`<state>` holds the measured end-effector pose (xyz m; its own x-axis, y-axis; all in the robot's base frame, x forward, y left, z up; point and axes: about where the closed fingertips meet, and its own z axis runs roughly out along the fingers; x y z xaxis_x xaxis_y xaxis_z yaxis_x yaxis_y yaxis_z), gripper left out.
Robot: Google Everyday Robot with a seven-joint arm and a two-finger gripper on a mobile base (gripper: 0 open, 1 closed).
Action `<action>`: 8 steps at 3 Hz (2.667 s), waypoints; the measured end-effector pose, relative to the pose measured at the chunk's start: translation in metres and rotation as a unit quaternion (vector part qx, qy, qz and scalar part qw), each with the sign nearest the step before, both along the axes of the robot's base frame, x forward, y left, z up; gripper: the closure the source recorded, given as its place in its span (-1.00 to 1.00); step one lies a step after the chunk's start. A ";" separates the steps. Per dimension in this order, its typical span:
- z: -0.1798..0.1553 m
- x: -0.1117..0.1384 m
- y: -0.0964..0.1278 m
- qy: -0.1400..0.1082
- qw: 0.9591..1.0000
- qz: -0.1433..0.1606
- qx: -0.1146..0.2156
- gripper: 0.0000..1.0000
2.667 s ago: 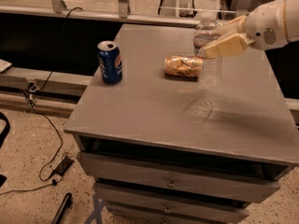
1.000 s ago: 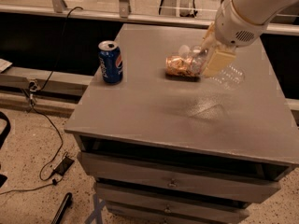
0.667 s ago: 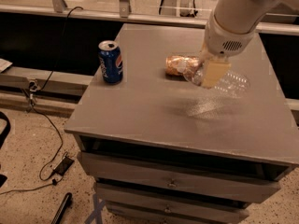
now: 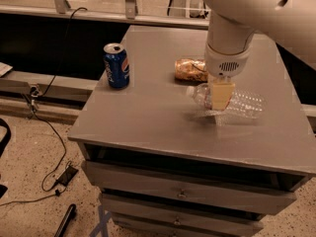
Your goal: Knock water bottle over
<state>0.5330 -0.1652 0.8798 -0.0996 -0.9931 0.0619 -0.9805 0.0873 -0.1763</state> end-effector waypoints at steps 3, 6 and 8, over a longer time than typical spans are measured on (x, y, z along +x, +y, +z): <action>-0.018 -0.003 0.013 0.027 1.000 0.013 -0.002 -0.28; -0.017 0.002 0.012 0.023 1.000 0.013 0.007 -1.00; -0.001 0.006 -0.056 -0.006 0.993 -0.005 0.122 -1.00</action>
Offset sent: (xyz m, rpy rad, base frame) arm -0.0052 0.0103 -0.0158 -0.0086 0.0615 0.0216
